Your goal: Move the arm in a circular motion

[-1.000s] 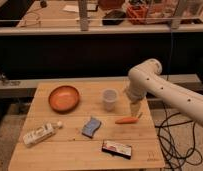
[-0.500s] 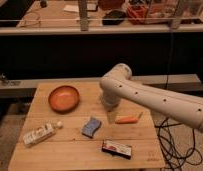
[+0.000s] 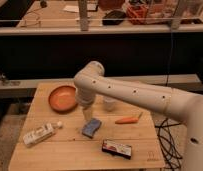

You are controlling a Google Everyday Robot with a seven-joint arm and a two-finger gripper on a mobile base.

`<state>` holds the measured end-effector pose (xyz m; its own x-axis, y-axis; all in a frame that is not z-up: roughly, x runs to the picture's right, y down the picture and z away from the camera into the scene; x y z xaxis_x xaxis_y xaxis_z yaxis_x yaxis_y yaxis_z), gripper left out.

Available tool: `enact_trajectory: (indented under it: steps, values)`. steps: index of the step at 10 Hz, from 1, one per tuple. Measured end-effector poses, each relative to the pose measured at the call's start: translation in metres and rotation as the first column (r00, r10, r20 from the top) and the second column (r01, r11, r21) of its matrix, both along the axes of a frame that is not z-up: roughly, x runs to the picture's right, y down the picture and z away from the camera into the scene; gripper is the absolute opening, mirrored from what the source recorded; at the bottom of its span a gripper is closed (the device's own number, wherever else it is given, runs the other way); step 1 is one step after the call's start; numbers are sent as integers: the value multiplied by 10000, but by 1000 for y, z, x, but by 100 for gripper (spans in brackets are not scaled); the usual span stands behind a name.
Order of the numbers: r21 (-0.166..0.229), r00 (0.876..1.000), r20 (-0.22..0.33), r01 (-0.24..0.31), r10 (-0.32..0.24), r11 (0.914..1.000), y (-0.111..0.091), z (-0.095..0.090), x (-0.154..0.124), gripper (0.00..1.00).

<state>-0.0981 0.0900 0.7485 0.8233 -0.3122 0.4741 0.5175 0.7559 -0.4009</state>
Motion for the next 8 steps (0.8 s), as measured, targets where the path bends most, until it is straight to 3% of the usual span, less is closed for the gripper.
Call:
enact_trajectory:
  steps: [2, 4, 5, 8]
  values:
    - [55, 9996, 237, 136, -137, 9999, -29, 36, -18, 80]
    - [138, 9995, 280, 135, -138, 9998, -59, 68, -19, 80]
    - [274, 9997, 245, 6, -12, 9996, -88, 91, -14, 80]
    - [487, 9989, -155, -423, 431, 9979, -139, 126, 23, 80]
